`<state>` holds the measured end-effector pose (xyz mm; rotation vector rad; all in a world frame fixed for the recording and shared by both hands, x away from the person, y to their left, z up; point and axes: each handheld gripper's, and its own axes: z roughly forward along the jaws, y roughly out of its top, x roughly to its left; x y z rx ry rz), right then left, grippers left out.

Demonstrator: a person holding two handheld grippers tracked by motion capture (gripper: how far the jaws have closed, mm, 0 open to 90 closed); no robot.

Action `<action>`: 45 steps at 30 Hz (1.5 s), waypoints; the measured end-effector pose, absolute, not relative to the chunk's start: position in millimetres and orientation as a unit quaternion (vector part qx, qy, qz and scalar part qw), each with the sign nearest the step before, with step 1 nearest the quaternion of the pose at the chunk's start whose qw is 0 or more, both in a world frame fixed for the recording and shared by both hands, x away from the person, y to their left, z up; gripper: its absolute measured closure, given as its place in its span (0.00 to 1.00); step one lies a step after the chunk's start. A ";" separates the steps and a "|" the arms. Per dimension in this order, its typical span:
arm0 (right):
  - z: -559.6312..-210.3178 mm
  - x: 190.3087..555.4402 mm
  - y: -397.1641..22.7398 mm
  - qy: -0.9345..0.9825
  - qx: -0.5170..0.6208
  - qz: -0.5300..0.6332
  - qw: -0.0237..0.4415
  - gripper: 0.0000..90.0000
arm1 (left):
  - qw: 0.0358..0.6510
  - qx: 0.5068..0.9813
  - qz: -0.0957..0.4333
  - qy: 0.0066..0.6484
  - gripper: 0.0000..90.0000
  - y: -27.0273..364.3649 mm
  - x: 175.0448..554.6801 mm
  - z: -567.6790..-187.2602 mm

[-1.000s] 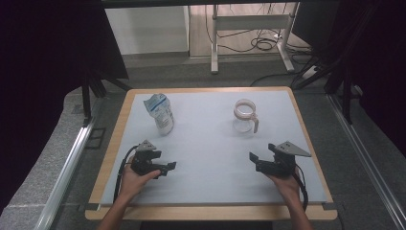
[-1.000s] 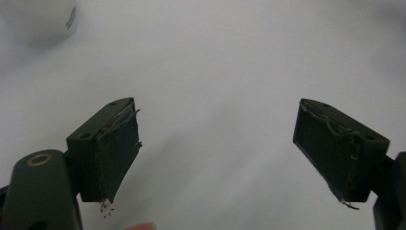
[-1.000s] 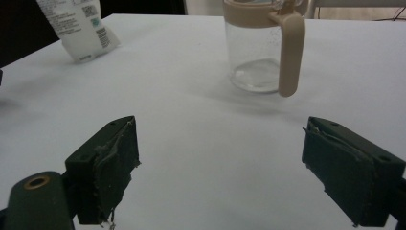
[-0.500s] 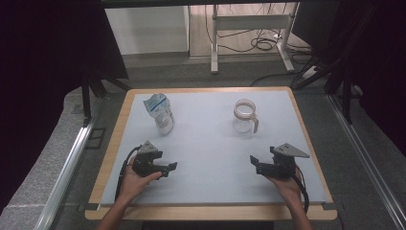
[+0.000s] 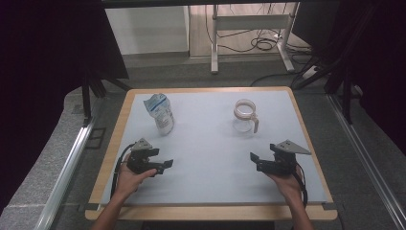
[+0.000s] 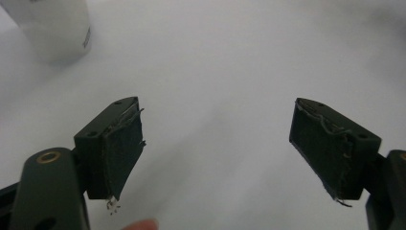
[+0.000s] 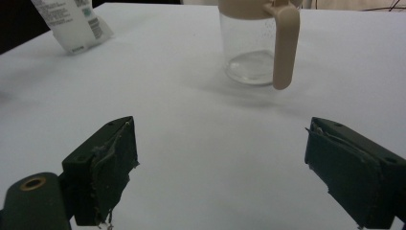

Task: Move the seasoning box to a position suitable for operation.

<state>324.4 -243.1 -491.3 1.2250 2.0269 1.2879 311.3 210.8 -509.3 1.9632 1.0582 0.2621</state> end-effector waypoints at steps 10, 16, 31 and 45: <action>-445.2 348.5 -237.7 0.748 0.412 0.458 0.247 0.13 | 0.431 0.799 0.115 0.402 0.19 192.2 320.9 -498.6; -428.7 366.4 -236.3 0.749 0.407 0.464 0.241 0.13 | 0.426 0.797 0.100 0.416 0.19 194.2 320.3 -506.1; -429.4 446.0 -212.8 0.760 0.428 0.445 0.204 0.06 | 0.428 0.797 0.072 0.420 0.17 198.6 317.3 -514.9; -438.2 488.7 -193.3 0.764 0.441 0.424 0.205 0.06 | 0.430 0.795 0.072 0.422 0.17 202.4 317.1 -515.9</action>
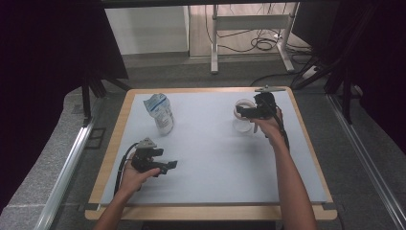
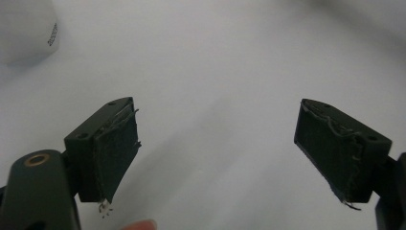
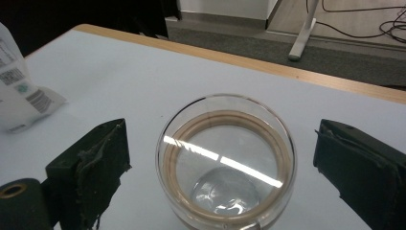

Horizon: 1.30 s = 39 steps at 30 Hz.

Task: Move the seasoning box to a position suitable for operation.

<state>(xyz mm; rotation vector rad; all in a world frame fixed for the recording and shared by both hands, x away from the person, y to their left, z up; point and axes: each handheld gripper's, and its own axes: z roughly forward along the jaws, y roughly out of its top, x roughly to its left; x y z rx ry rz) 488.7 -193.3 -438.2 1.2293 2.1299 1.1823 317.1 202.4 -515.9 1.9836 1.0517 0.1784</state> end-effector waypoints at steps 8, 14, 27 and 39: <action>-453.6 498.2 -186.5 0.774 0.446 0.401 0.203 0.06 | 0.428 0.796 0.073 0.421 0.16 202.2 317.6 -517.1; -468.6 505.8 -183.3 0.779 0.454 0.384 0.197 0.06 | 0.425 0.798 0.074 0.420 0.16 202.4 317.4 -518.6; -478.5 504.5 -178.4 0.789 0.445 0.362 0.219 0.12 | 0.426 0.798 0.077 0.419 0.16 203.6 315.9 -518.3; -469.6 495.1 -184.2 0.790 0.433 0.373 0.224 0.13 | 0.425 0.798 0.077 0.420 0.16 204.2 316.2 -518.7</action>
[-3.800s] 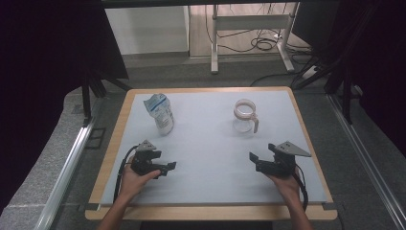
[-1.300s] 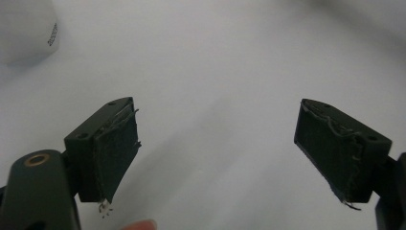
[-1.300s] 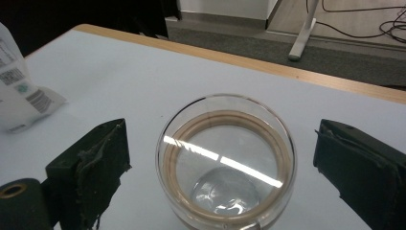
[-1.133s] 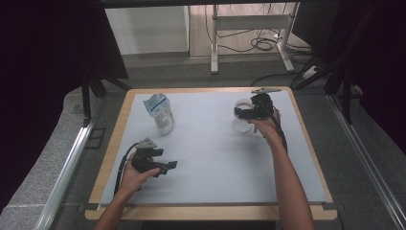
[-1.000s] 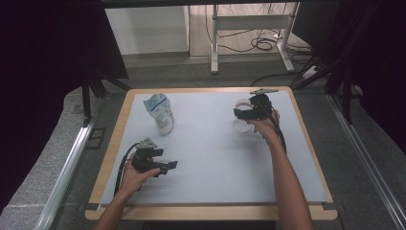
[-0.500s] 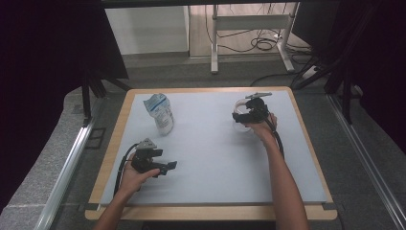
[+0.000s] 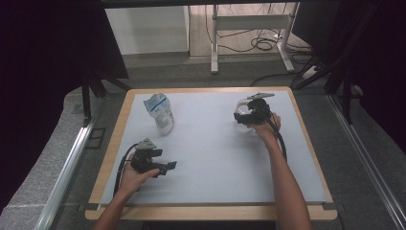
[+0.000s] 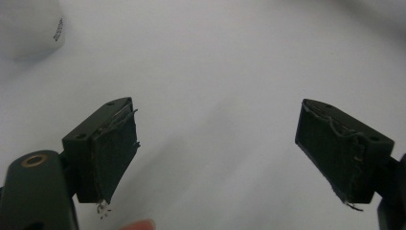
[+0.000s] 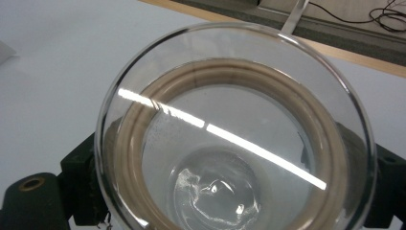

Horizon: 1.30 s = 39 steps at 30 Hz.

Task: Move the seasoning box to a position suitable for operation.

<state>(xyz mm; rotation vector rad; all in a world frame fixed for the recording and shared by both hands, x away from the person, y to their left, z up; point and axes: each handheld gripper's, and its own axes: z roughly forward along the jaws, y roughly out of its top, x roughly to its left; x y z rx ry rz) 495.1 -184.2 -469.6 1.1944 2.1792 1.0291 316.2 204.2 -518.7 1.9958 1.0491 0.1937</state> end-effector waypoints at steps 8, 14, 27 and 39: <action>-457.1 476.9 -185.3 0.800 0.406 0.380 0.223 0.13 | 0.426 0.797 0.076 0.420 0.16 204.1 315.5 -519.1; -456.3 465.7 -187.2 0.808 0.394 0.381 0.216 0.13 | 0.427 0.796 0.076 0.421 0.16 205.0 315.7 -519.1; -456.0 437.3 -201.9 0.811 0.381 0.389 0.211 0.13 | 0.425 0.797 0.072 0.422 0.16 204.0 315.6 -521.1; -455.7 407.7 -215.9 0.812 0.370 0.401 0.205 0.13 | 0.419 0.801 0.069 0.422 0.16 202.1 316.8 -524.7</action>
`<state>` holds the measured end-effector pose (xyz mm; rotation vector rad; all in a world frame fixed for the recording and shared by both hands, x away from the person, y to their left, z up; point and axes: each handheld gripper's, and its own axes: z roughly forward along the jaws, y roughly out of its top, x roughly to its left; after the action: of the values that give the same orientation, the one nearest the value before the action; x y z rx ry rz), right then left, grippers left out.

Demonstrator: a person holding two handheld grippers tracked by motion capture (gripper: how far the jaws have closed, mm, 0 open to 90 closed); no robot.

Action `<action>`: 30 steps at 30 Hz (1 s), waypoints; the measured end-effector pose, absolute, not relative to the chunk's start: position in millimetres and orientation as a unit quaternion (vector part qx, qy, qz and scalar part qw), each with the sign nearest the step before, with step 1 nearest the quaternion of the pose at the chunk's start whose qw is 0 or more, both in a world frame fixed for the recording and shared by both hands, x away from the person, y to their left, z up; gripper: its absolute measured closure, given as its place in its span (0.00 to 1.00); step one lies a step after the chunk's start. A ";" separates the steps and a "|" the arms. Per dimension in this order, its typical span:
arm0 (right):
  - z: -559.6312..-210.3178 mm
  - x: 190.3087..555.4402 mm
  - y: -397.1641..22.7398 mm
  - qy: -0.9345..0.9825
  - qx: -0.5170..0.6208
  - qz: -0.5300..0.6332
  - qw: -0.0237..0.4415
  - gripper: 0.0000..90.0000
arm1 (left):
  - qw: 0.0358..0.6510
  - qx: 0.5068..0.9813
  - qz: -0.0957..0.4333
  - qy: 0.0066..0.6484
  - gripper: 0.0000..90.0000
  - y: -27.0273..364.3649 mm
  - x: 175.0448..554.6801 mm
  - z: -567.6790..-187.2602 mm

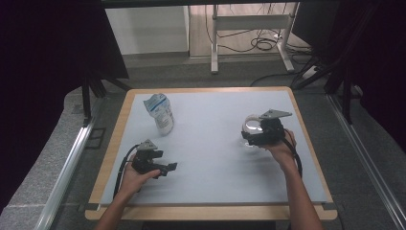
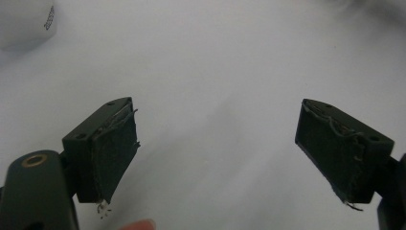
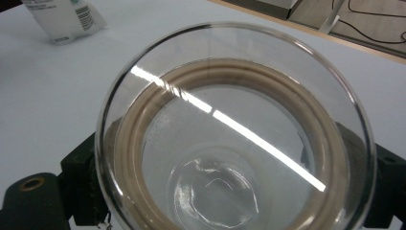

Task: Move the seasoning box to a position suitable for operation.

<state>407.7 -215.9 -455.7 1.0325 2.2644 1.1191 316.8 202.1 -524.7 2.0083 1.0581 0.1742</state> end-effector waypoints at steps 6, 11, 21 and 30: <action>-458.8 394.1 -221.7 0.810 0.366 0.414 0.196 0.13 | 0.417 0.802 0.069 0.422 0.16 201.3 316.7 -525.5; -463.0 385.5 -225.8 0.812 0.358 0.421 0.187 0.13 | 0.416 0.802 0.070 0.423 0.16 201.7 316.4 -525.8; -472.3 375.1 -225.0 0.832 0.331 0.414 0.167 0.13 | 0.411 0.804 0.072 0.425 0.16 201.1 317.0 -527.6; -479.1 371.9 -206.7 0.854 0.295 0.403 0.146 0.13 | 0.410 0.804 0.074 0.424 0.16 202.1 315.9 -527.2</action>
<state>371.9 -206.7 -479.1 0.8498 2.4586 1.1615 315.9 202.1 -527.2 2.0246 1.0674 0.1857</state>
